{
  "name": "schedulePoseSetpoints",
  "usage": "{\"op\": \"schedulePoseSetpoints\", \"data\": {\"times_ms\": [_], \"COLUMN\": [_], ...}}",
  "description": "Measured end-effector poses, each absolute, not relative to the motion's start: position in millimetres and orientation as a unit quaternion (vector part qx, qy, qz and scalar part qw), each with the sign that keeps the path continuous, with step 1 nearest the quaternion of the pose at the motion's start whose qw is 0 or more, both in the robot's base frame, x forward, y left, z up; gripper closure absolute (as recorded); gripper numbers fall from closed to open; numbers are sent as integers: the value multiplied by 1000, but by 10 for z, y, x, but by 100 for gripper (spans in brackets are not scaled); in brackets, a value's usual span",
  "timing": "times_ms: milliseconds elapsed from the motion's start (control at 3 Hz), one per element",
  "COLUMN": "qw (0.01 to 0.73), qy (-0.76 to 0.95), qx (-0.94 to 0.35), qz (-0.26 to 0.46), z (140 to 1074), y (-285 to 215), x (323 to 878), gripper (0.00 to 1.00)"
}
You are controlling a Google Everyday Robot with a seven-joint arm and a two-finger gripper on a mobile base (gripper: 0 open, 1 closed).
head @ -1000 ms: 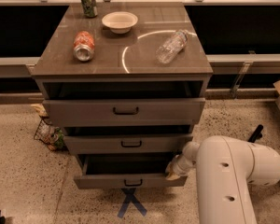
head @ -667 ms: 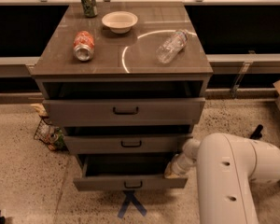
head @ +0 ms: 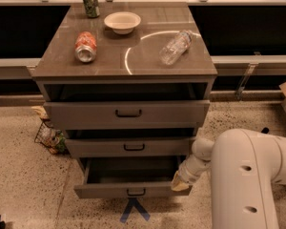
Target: Open bottom drawer
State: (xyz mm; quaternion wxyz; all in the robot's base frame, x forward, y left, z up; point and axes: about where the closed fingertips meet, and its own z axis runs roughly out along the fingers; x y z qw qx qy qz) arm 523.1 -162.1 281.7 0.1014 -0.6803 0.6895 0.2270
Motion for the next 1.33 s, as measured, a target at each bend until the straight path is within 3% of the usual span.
{"op": "schedulePoseSetpoints", "data": {"times_ms": [333,667,1333], "qw": [98,129,209], "qy": [691,687,647], "qx": [-675,-680,-716], "qz": [238,222,162], "z": [3034,3086,2822], "y": [-1619,-1588,-1375], "x": [5040,5059,5520], "gripper": [84,100,100]}}
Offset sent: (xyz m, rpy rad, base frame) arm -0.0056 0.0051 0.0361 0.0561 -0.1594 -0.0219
